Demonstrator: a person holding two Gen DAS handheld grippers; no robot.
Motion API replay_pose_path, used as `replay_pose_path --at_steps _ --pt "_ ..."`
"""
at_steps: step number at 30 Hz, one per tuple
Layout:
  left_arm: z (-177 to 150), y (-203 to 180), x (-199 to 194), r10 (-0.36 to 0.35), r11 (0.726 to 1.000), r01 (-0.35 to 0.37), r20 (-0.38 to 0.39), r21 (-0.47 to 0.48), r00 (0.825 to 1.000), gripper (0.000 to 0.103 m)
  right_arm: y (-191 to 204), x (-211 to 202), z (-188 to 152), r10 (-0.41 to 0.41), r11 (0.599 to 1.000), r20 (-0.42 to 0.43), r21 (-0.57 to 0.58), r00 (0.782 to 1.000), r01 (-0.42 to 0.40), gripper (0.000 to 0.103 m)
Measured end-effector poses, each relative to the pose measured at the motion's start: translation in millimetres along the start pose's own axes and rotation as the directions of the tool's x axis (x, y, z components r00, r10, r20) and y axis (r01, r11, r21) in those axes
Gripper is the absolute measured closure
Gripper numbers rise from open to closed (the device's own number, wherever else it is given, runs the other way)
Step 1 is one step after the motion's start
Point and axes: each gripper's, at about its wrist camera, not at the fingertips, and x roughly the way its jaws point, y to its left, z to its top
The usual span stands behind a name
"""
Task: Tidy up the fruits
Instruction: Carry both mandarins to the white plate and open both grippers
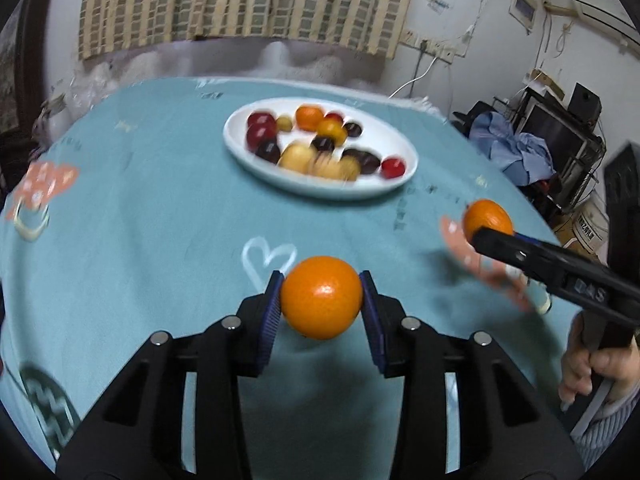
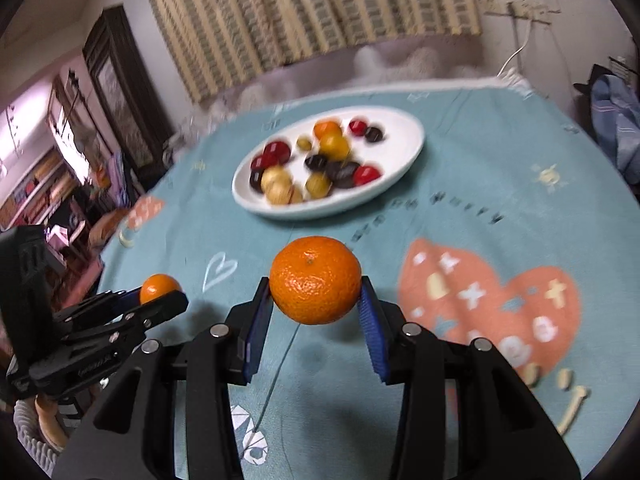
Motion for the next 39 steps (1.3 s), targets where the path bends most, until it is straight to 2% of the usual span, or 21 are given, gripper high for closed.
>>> replay_pose_path --at_steps 1,4,6,10,14,18,24,25,26,28,29,32,35,39 --pt "9.1 -1.5 2.0 -0.009 1.000 0.009 0.005 0.003 1.000 0.064 -4.6 -7.3 8.2 0.013 1.000 0.031 0.024 0.999 -0.014 0.060" --pt "46.4 -0.1 13.5 -0.052 0.999 0.052 0.020 -0.009 0.998 0.064 -11.5 -10.0 40.7 0.009 0.999 0.050 0.051 0.999 -0.011 0.060" --pt "71.3 0.2 25.9 -0.033 0.999 0.033 0.033 0.006 0.999 0.064 -9.7 -4.9 60.8 -0.015 1.000 0.050 0.027 0.999 0.014 0.060" --pt "104.7 5.0 56.0 -0.012 1.000 0.011 0.030 0.014 0.999 0.064 -9.0 33.2 101.2 -0.051 0.999 0.032 0.003 0.998 0.051 0.060" --pt "128.6 20.6 100.1 0.004 1.000 -0.004 -0.003 -0.008 1.000 0.064 -19.4 87.9 119.0 -0.094 0.996 -0.013 0.008 0.996 0.094 0.060" --pt "135.5 33.5 132.7 0.009 1.000 -0.010 -0.037 -0.027 0.999 0.064 -33.0 134.9 123.0 -0.139 0.990 -0.052 0.022 0.989 0.140 0.060" --pt "132.7 33.9 152.2 0.032 0.999 -0.033 -0.035 -0.013 0.999 0.064 -39.5 159.1 119.1 -0.185 0.983 -0.064 0.009 0.981 0.186 0.058" --pt "132.6 30.9 152.8 0.048 0.999 -0.048 -0.029 0.002 0.998 0.059 -40.3 159.6 117.2 -0.189 0.982 -0.068 0.013 0.980 0.190 0.058" --pt "132.1 28.0 152.7 0.056 0.998 -0.056 -0.023 0.012 0.998 0.047 -42.3 160.2 115.4 -0.187 0.982 -0.075 0.026 0.980 0.189 0.058" --pt "131.6 20.9 149.5 0.088 0.995 -0.088 0.003 0.036 0.996 0.033 -45.4 155.4 114.1 -0.183 0.981 -0.050 0.059 0.982 0.186 0.050" --pt "130.9 17.1 146.6 0.101 0.994 -0.101 0.016 0.051 0.995 0.033 -45.5 150.1 113.9 -0.176 0.982 -0.025 0.070 0.984 0.177 0.039" --pt "127.8 8.9 133.9 0.115 0.990 -0.118 0.047 0.075 0.992 0.033 -38.6 133.9 113.3 -0.183 0.982 0.026 0.053 0.983 0.181 0.039" --pt "123.8 5.3 115.8 0.119 0.989 -0.124 0.069 0.074 0.990 0.032 -28.0 117.8 108.6 -0.188 0.982 0.036 0.013 0.982 0.188 0.039" --pt "112.6 1.0 82.5 0.130 0.989 -0.137 0.106 0.061 0.986 0.029 -18.3 88.6 97.8 -0.166 0.986 0.051 0.019 0.985 0.166 0.039"
